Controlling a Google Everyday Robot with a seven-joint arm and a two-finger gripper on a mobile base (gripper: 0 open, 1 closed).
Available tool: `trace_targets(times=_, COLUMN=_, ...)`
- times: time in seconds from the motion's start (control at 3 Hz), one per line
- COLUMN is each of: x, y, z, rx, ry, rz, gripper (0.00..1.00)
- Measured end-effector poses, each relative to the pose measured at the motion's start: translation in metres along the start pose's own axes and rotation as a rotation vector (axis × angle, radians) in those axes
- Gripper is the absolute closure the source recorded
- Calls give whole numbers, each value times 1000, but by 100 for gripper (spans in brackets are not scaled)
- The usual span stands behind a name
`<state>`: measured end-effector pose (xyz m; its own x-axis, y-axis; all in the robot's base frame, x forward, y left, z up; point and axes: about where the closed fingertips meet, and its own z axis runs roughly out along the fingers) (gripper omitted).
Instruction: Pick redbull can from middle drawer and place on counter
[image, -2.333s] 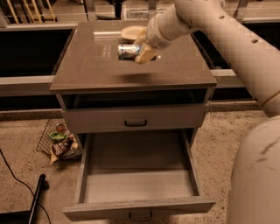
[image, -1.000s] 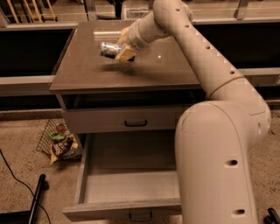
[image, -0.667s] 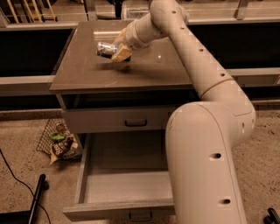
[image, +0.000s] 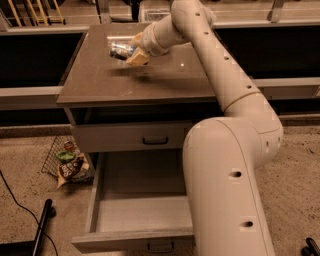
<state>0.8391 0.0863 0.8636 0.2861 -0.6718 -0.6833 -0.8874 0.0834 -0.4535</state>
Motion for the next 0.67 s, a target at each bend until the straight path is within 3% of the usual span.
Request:
trace_targets(times=0.33, x=0, y=0, z=-1, rx=1, ry=0, rz=0, gripper=5)
trace_targets(times=0.67, x=3, y=-8, z=-21, rx=46, ry=6, rz=8, gripper=0)
